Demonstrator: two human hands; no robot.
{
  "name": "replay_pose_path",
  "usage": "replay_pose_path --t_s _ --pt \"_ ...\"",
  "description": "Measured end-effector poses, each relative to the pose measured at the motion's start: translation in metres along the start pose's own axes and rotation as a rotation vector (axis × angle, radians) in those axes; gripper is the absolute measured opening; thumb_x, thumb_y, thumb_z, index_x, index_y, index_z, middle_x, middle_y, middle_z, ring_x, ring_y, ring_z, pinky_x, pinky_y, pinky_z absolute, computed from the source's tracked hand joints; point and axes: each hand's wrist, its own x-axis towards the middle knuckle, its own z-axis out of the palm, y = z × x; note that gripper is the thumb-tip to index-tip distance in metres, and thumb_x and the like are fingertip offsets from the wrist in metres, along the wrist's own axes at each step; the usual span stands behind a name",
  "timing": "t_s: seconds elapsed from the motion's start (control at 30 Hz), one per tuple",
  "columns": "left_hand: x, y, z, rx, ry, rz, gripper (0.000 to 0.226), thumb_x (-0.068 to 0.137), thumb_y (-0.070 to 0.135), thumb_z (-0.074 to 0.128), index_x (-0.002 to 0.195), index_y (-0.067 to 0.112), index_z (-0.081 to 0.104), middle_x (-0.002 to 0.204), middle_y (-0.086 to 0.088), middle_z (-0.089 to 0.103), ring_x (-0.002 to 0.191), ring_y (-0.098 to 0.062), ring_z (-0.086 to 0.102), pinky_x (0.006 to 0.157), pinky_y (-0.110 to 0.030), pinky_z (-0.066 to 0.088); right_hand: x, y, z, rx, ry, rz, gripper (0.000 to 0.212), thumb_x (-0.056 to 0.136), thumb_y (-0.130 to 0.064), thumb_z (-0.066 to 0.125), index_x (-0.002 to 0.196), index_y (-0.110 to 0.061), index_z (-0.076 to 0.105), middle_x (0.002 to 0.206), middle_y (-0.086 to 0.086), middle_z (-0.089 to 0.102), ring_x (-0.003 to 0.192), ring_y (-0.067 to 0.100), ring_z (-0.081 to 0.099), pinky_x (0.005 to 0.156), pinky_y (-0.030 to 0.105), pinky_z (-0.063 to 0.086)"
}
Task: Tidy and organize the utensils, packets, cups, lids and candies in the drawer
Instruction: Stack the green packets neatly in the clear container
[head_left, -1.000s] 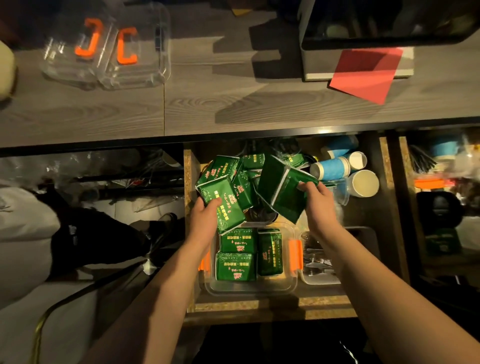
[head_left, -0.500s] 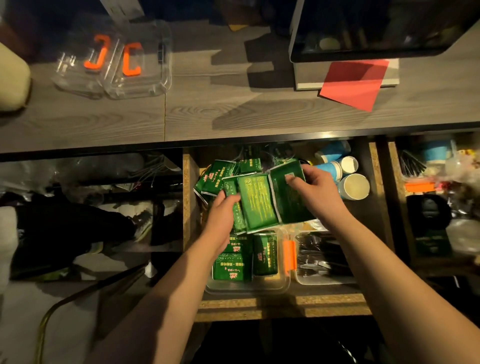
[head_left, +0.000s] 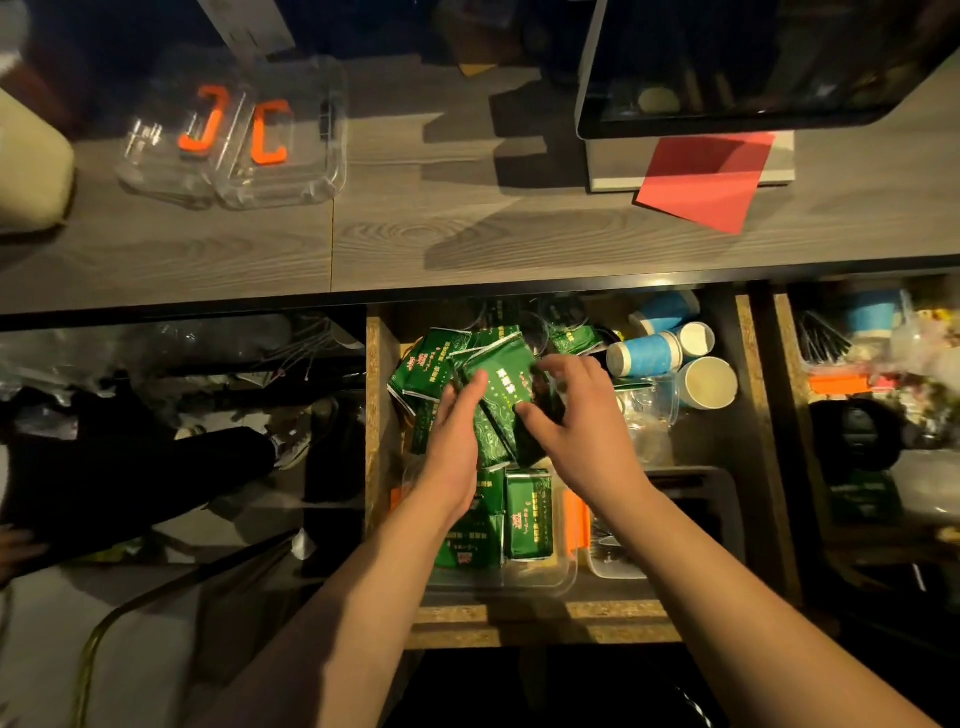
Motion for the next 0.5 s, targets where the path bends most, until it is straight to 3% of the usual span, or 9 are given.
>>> replay_pose_path --t_s 0.07,0.17,0.27,0.33,0.43,0.5 --pt "0.001 0.002 0.001 0.028 0.000 -0.001 0.071 0.098 0.047 0.051 0.159 0.030 0.018 0.165 0.008 0.017 0.151 -0.014 0.015 0.120 -0.042 0.014 0.000 0.002 0.001 0.097 -0.024 0.165 0.051 0.082 -0.041 0.073 0.124 -0.019 0.054 0.112 -0.003 0.062 0.101 0.013 0.059 0.088 0.033 0.052" --pt "0.004 0.003 0.001 0.053 0.004 0.017 0.067 0.102 0.041 0.049 0.159 0.029 0.017 0.167 0.006 0.015 0.152 -0.017 0.015 0.121 -0.044 0.014 0.004 0.008 0.002 0.311 -0.032 0.270 0.050 0.069 -0.059 0.068 0.102 -0.022 0.062 0.087 0.002 0.071 0.079 0.023 0.069 0.075 0.049 0.057" --pt "0.004 0.005 0.003 0.064 0.026 0.033 0.062 0.104 0.036 0.046 0.159 0.026 0.019 0.167 0.007 0.015 0.152 -0.014 0.014 0.121 -0.042 0.014 0.005 0.008 0.002 0.479 0.058 0.291 0.034 0.077 -0.051 0.069 0.089 -0.019 0.062 0.087 0.010 0.070 0.082 0.032 0.067 0.078 0.057 0.055" --pt "0.004 0.004 0.002 0.070 0.028 0.026 0.061 0.104 0.030 0.046 0.159 0.024 0.020 0.166 0.008 0.017 0.152 -0.013 0.015 0.120 -0.041 0.014 0.007 0.009 -0.004 0.657 0.203 0.337 0.020 0.084 -0.041 0.067 0.083 -0.022 0.060 0.087 0.015 0.066 0.081 0.034 0.064 0.084 0.060 0.054" --pt "0.006 0.004 -0.001 0.096 0.043 0.043 0.061 0.103 0.027 0.047 0.158 0.022 0.022 0.165 0.009 0.020 0.151 -0.011 0.018 0.120 -0.037 0.015 0.012 0.017 -0.018 0.915 0.349 0.433 0.007 0.084 -0.026 0.065 0.080 -0.025 0.059 0.083 0.008 0.060 0.082 0.023 0.056 0.083 0.052 0.050" --pt "0.007 0.005 -0.001 0.116 0.037 0.043 0.060 0.104 0.027 0.047 0.158 0.021 0.022 0.165 0.009 0.021 0.150 -0.010 0.018 0.120 -0.036 0.015 0.012 0.020 -0.021 0.903 0.284 0.396 0.005 0.079 -0.028 0.065 0.076 -0.026 0.061 0.082 0.005 0.059 0.083 0.021 0.053 0.080 0.042 0.045"
